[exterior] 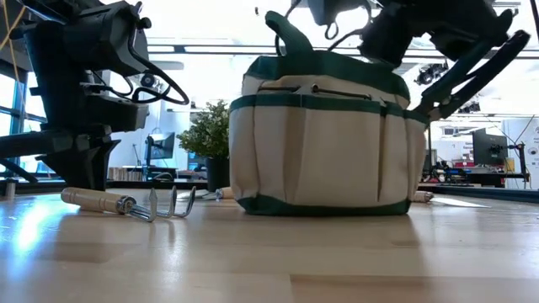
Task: Pick & Place Garden tools in Gardening bag
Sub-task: Put the bottom green scissors into the green bag
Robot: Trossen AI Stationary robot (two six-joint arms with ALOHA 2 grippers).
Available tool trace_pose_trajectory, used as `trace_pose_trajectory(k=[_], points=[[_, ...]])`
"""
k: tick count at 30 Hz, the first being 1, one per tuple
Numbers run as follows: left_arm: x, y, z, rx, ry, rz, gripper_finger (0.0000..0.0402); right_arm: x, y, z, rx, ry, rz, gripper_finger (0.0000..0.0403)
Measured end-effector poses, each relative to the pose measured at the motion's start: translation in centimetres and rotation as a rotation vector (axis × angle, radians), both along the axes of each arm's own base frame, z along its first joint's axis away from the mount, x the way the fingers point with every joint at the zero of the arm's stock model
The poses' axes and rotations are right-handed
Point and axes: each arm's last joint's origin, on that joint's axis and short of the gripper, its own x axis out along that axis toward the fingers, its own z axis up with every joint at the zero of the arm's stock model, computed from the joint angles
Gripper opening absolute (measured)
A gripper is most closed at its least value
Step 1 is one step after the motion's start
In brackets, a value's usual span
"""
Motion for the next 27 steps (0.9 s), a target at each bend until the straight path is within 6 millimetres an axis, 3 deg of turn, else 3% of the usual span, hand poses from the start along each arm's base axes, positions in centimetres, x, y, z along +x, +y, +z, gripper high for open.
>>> trace_pose_trajectory(k=[7,27], points=[[0.0,0.0,0.0,0.000,0.000,0.000,0.0100,0.4,-0.1,0.8,-0.077,-0.048,0.020,0.0026],[0.0,-0.1,0.0,-0.029,0.008,-0.003,0.0100,0.1,1.2,0.7,-0.171,-0.071,0.120,0.0026]])
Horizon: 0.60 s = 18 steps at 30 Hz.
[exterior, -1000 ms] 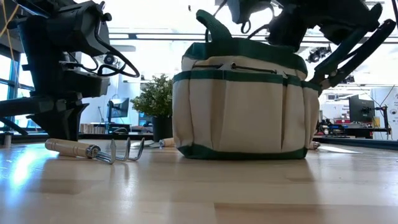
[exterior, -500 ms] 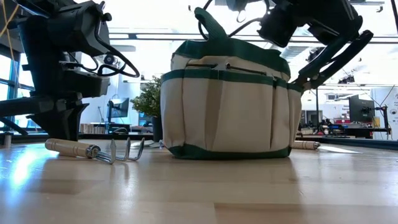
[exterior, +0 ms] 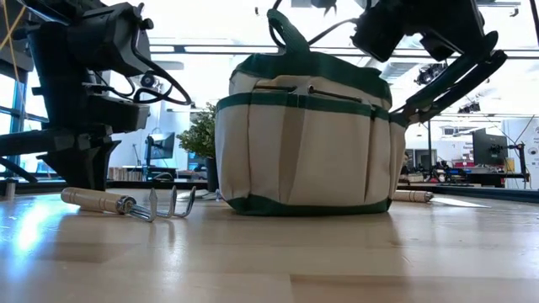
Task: Pick & Place Garden tools in Gardening bag
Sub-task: Put the bottom green scissors into the green bag
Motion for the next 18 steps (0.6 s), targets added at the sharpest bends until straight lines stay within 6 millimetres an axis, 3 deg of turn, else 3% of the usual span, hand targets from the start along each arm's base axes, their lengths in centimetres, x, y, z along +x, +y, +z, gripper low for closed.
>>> trace_pose_trajectory(k=[14,18], points=[[0.0,0.0,0.0,-0.001,0.002,0.000,0.0100,-0.1,0.7,0.0,-0.009,0.021,-0.025,0.0026],[0.0,0.0,0.0,0.001,0.004,0.000,0.0100,-0.3,1.7,0.1,0.041,0.072,-0.086,0.0026]])
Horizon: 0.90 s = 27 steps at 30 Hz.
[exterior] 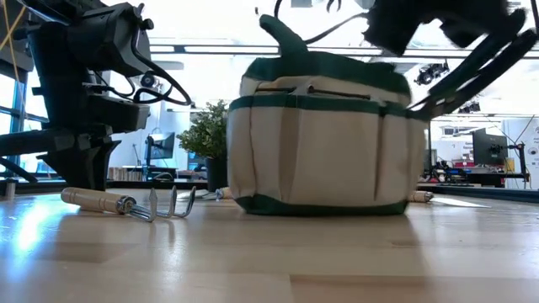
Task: Pick & Place Garden tools in Gardening bag
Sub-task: Put the bottom green scissors into the green bag
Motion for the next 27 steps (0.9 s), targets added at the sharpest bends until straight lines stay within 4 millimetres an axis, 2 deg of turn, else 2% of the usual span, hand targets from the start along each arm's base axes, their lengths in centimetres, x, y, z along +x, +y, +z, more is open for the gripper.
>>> trace_pose_trajectory(k=[10,14,19,27], points=[[0.0,0.0,0.0,0.002,0.000,0.000,0.0100,-1.4,5.5,0.8,0.297,0.275,-0.153,0.0026],[0.0,0.0,0.0,0.004,0.000,0.000,0.0100,-1.6,6.8,0.9,0.354,0.315,-0.163,0.0026],[0.0,0.0,0.0,0.007,0.004,-0.018,0.0100,-1.2,6.3,0.8,0.345,0.286,-0.172,0.0026],[0.0,0.0,0.0,0.018,0.004,-0.045,0.0100,-0.2,3.5,0.8,0.374,0.226,-0.211,0.0026]])
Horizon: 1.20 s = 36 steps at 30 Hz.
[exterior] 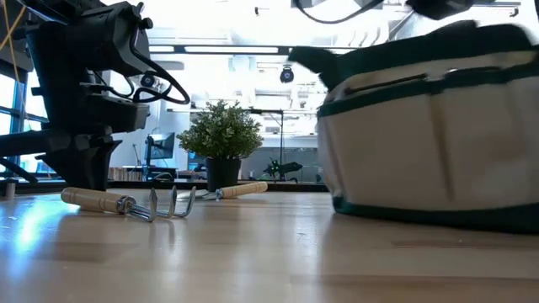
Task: Pick & Place Garden tools in Gardening bag
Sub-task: Put the bottom green scissors into the green bag
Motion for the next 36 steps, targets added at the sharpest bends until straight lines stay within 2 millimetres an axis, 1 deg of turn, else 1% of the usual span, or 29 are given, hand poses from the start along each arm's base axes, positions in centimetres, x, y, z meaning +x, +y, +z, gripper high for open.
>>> trace_pose_trajectory(k=[3,6,13,16,33,36], points=[[0.0,0.0,0.0,0.002,-0.001,-0.012,0.0100,0.3,-1.1,-0.1,-0.019,-0.023,-0.015,0.0026],[0.1,0.0,0.0,0.005,0.001,-0.027,0.0100,0.8,-2.1,-0.5,-0.022,-0.018,-0.034,0.0026],[0.1,0.0,0.0,0.007,-0.001,-0.029,0.0100,2.6,-3.0,-3.3,0.077,-0.009,-0.033,0.0026],[0.1,0.0,0.0,0.007,-0.002,-0.029,0.0100,2.9,-3.4,-4.0,0.112,-0.009,-0.035,0.0026],[0.2,0.0,0.0,0.004,-0.014,-0.028,0.0100,3.5,-7.4,-4.1,0.144,-0.037,-0.137,0.0026],[0.2,0.0,0.0,0.004,-0.013,-0.028,0.0100,3.5,-7.8,-4.1,0.124,-0.042,-0.139,0.0037]])
